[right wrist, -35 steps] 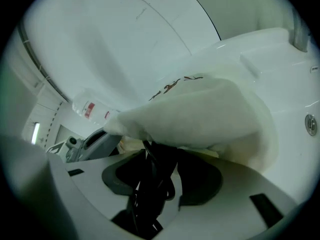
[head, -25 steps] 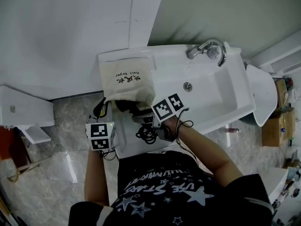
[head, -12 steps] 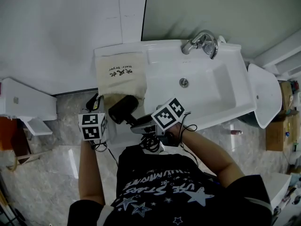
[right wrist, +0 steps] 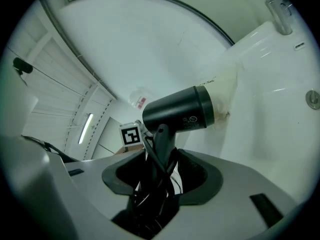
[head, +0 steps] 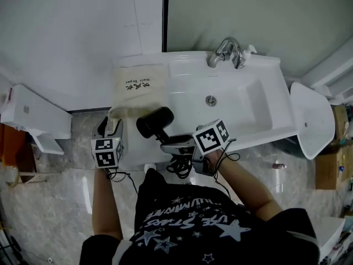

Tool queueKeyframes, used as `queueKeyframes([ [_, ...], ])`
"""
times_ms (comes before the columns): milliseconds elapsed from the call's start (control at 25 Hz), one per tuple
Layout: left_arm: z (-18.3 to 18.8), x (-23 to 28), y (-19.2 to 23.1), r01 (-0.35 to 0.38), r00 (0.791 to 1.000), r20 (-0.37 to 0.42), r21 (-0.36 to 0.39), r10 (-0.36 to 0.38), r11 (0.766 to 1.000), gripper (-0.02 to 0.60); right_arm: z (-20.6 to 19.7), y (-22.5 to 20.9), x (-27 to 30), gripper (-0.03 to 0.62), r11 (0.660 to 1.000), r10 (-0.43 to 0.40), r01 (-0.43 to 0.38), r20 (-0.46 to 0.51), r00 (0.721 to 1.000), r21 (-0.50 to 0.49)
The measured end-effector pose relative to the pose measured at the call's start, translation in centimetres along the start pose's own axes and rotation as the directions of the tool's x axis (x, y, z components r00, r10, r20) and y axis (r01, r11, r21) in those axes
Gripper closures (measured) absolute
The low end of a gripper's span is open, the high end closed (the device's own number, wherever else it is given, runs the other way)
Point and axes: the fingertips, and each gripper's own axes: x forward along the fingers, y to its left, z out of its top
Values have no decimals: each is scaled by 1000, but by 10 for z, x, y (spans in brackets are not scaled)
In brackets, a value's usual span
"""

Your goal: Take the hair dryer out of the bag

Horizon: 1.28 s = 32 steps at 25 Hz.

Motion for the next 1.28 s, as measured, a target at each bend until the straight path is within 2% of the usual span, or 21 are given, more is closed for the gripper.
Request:
queueKeyframes([
  [280,7,-49,-59,-45,995,83,-15,46,999,348,-5,-8,-69,390,999,-36,35,197,980,10],
  [480,10,-91,-120,-76,980,179,-41,82,996,353,-24,-15,-123,390,997,-67,78,291,954,-26],
  [680,6,-127,-190,-61,975,210,-48,70,997,398,-43,-22,-170,390,988,-97,134,357,929,-80],
  [840,0,-156,-239,-52,967,247,-50,63,997,496,-65,-18,-196,390,986,-83,137,437,896,-94],
  [920,-2,-164,-255,-35,965,258,-58,48,998,532,-75,-20,-204,390,986,-84,142,459,884,-92],
  [1040,5,-160,-262,-12,969,244,-66,28,998,540,-68,-23,-208,390,986,-97,149,467,879,-74],
  [1280,-19,-168,-281,14,979,205,-91,5,996,540,-91,-34,-202,390,986,-132,164,438,889,-35],
])
